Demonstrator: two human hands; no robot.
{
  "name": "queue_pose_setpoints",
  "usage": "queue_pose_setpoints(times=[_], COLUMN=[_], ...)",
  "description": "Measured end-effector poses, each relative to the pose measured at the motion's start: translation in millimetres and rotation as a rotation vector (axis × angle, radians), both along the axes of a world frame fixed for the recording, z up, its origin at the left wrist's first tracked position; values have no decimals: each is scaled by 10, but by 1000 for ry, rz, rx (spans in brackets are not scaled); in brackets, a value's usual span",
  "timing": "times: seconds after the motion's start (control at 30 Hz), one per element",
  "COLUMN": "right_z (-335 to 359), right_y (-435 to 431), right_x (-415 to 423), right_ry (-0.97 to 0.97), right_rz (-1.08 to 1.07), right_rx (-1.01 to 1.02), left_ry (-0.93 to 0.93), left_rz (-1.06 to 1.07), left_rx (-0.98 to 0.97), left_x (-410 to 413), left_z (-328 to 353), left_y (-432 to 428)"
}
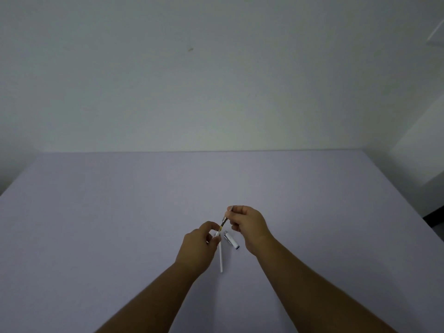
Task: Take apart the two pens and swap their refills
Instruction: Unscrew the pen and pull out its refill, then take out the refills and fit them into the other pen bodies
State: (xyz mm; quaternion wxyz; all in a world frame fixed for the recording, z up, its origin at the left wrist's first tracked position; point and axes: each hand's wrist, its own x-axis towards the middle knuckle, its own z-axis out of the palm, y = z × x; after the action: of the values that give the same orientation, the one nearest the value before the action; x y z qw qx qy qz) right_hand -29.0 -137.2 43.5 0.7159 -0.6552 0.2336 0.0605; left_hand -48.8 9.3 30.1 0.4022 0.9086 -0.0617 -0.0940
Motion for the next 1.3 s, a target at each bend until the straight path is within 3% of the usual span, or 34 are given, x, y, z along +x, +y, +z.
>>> queue_pose_setpoints(times=[0.13,0.2,0.27,0.37,0.5,1.3], right_z=[-16,-115,-275,-541,-736,-775], right_y=[-144,-250,-315,-341,-355,-370], right_x=[176,229,230,181,137,150], right_ry=[-16,41,141,228,210,132], right_rz=[-210,-197,-47,270,361,279], right_rx=[8,-57,-234,-680,-868,-778], left_ry=[53,76,98,131,167,168], left_rz=[15,32,47,60,64,48], left_rx=[-6,-5,-6,-16,-9,-3], left_x=[27,39,50,69,91,166], left_z=[-90,-158,-230,-332,-426,-452], left_y=[43,52,50,37,28,-55])
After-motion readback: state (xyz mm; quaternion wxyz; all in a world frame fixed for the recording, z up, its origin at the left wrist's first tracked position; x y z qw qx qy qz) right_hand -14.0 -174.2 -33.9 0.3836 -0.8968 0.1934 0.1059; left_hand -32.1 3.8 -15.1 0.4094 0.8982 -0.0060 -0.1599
